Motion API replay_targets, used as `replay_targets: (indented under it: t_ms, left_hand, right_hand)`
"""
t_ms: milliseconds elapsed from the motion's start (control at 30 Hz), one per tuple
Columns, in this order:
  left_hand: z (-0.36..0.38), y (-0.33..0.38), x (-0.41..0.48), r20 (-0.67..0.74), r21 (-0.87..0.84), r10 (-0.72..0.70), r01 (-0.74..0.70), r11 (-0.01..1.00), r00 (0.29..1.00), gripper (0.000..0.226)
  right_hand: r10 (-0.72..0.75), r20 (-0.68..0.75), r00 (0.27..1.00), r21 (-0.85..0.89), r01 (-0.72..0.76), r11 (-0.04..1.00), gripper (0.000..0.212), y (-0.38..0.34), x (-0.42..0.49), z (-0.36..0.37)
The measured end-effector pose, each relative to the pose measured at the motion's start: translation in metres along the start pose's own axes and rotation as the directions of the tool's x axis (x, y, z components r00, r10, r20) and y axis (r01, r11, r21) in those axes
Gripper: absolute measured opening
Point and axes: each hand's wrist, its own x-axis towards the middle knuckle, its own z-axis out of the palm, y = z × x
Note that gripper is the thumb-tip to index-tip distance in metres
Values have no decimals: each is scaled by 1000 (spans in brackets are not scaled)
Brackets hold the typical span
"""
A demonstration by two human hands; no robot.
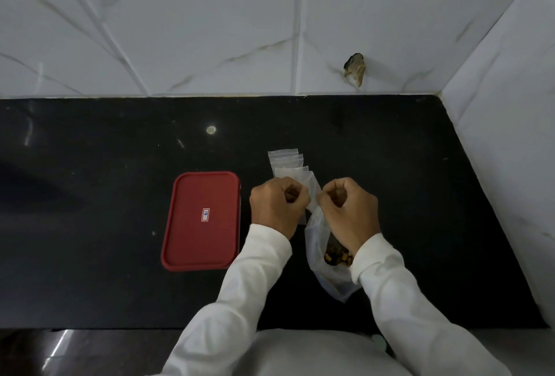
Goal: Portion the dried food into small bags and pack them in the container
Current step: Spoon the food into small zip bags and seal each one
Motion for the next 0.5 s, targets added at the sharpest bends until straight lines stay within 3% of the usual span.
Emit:
replay_targets:
  t_ms: [167,300,400,500]
  left_hand:
    - [0,-1,-2,39,42,106,-108,993,994,9]
    - [3,-6,1,-34,199,210,-199,960,977,18]
    - [1,-7,4,-99,331,236,-191,924,967,26]
    - [-3,-8,4,-118,286,210,-170,943,971,20]
  right_hand:
    - [-90,-10,996,-134,88,987,34,-2,6,4]
    - [-170,-36,985,-284,153,947,30,-5,12,4]
    - [-156,-26,987,-332,139,933,27,-10,13,0]
    - [-148,-13,989,-302,137,943,23,-19,11,-6]
